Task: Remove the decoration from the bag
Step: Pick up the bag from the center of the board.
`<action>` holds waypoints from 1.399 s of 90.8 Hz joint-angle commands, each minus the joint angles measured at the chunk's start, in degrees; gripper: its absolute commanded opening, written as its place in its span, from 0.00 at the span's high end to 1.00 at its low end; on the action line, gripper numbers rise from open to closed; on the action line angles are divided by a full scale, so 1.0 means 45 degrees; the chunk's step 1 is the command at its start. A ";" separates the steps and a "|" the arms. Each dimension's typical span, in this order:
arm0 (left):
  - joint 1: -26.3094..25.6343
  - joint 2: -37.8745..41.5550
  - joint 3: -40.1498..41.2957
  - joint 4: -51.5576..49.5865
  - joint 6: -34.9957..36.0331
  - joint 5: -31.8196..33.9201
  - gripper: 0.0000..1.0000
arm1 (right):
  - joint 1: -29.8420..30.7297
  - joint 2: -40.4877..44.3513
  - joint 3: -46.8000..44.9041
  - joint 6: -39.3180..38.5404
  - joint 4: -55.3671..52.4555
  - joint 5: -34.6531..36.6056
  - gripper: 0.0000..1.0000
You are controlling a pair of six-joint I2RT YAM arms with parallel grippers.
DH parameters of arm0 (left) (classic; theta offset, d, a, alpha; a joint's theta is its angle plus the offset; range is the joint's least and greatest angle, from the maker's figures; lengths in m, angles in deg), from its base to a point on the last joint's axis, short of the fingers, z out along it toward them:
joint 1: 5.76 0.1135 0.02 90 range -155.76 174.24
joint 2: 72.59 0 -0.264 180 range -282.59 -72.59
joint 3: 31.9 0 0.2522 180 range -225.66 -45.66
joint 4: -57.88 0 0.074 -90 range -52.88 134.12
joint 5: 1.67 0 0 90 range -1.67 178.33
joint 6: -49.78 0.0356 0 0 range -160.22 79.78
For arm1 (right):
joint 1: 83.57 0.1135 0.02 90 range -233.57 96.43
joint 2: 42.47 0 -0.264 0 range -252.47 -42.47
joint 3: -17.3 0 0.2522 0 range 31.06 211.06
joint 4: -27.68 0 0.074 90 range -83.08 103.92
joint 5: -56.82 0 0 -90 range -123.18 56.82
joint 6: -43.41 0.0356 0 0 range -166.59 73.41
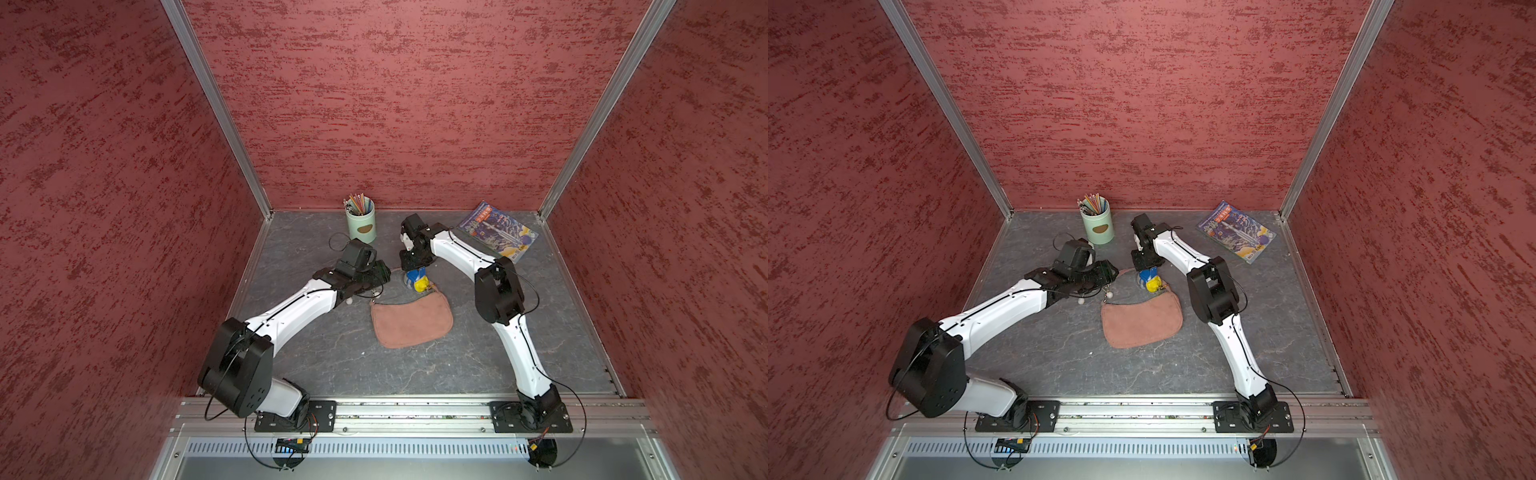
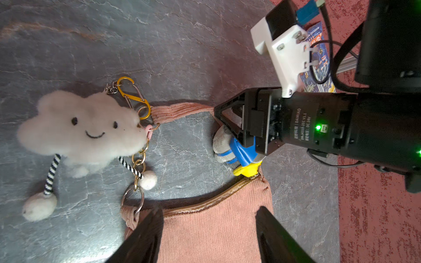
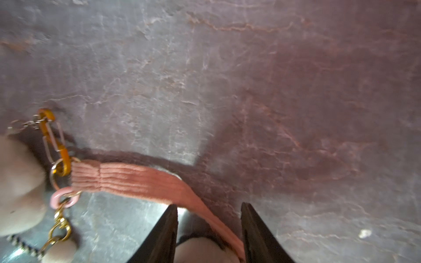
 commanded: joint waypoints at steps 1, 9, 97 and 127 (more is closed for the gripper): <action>-0.0137 0.0193 0.0067 0.0253 0.0104 0.0032 0.33 | 0.0326 -0.0352 0.0272 -0.0134 -0.0206 0.1325 0.54; -0.0154 0.0257 0.0066 0.0247 0.0146 0.0041 0.34 | 0.0358 -0.0256 0.0277 -0.0122 -0.0151 0.1441 0.59; -0.1248 -0.0965 -0.0108 0.4298 0.4247 -0.3266 0.30 | 0.0360 0.7105 -0.3173 0.3311 0.1710 -0.1757 0.90; -0.1345 -0.1846 -0.0709 0.5376 0.4308 -0.3060 0.31 | 0.0419 0.8588 -0.4139 0.5137 0.2634 -0.3744 0.93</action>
